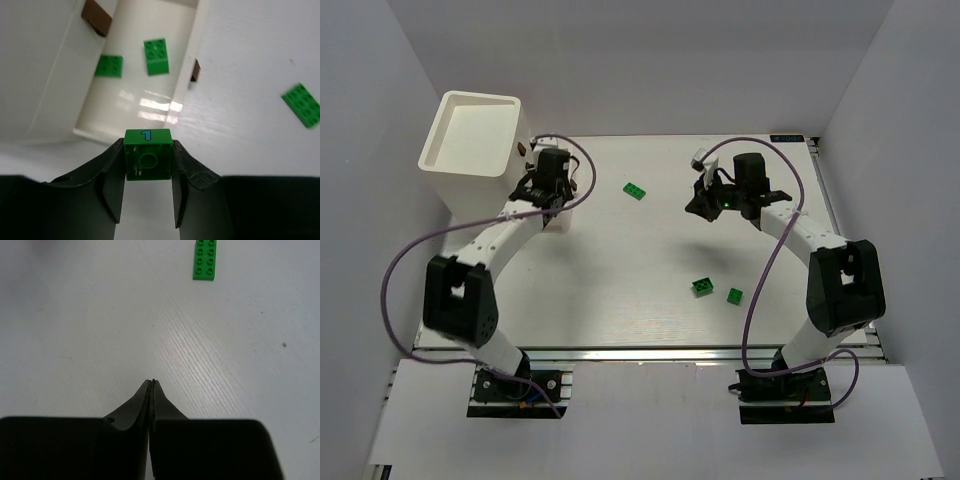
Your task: Sort the legos into containers by color
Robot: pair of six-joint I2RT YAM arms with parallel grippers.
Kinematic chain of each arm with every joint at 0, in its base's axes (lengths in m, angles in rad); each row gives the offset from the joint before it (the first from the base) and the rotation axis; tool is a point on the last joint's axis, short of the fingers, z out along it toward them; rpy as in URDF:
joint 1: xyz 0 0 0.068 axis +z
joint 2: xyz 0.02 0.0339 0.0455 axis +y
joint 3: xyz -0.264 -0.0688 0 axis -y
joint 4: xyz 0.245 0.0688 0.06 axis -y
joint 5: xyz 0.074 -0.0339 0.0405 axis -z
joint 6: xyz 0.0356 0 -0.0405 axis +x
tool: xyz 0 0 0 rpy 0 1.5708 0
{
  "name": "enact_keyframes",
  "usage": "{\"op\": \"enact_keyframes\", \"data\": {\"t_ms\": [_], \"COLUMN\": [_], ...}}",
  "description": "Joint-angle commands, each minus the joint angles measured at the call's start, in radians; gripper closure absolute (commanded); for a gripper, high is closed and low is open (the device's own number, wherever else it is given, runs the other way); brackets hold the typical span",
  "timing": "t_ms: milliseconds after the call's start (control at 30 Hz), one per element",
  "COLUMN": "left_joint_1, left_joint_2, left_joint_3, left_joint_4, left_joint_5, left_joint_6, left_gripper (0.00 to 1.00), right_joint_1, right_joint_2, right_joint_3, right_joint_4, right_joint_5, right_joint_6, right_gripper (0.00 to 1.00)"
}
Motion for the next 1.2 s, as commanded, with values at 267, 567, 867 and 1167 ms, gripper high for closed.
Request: {"op": "enact_keyframes", "data": {"t_ms": [267,567,867,1167], "left_joint_1": [0.008,-0.014,-0.015,-0.015], "left_joint_2": [0.366,0.317,-0.003,-0.276], "left_joint_3": [0.279,0.363,0.074,-0.187], "left_joint_4": [0.115,0.008,0.103,0.054], "left_joint_5": [-0.344,-0.101,0.39,0.343], "left_joint_6": [0.281,0.263,0.089,-0.027], "left_gripper": [0.41,0.24,0.51,0.27], "right_joint_1": [-0.012,-0.042,-0.035,0.031], "right_joint_2": [-0.069,0.01,0.081,0.153], "right_joint_3": [-0.02,0.141,0.035,-0.02], "right_joint_4": [-0.151,-0.835,-0.995,-0.88], "right_joint_5": [0.06,-0.207,-0.141,-0.075], "right_joint_6": [-0.126,-0.808,-1.376,-1.381], "right_gripper": [0.28,0.16,0.15,0.13]}}
